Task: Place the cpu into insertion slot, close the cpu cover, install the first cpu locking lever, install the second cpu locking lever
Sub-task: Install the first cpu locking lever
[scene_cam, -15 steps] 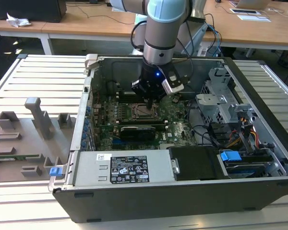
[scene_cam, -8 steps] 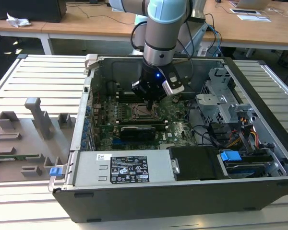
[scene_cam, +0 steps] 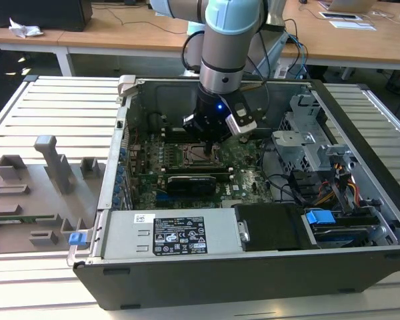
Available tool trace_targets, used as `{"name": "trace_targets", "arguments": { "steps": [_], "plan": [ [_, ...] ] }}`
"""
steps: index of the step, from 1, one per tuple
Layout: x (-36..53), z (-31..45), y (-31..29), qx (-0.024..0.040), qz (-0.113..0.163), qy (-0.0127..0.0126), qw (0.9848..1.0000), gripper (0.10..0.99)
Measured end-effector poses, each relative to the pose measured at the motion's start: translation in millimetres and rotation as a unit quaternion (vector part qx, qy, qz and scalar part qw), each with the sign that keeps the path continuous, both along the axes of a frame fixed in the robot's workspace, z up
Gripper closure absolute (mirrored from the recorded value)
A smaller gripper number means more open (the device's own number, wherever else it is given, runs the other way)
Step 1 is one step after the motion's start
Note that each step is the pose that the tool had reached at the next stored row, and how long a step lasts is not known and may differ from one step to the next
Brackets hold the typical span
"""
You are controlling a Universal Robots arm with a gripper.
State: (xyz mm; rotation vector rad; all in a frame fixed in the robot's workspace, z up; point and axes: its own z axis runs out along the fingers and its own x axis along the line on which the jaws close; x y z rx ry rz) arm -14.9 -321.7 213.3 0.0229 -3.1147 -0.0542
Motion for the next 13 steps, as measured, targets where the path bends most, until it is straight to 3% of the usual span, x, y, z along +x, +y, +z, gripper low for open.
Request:
{"name": "trace_targets", "arguments": {
  "steps": [13],
  "plan": [
    [0.1,29.4,0.0,-0.0008,0.0,0.0,1.0,0.98]
  ]
}}
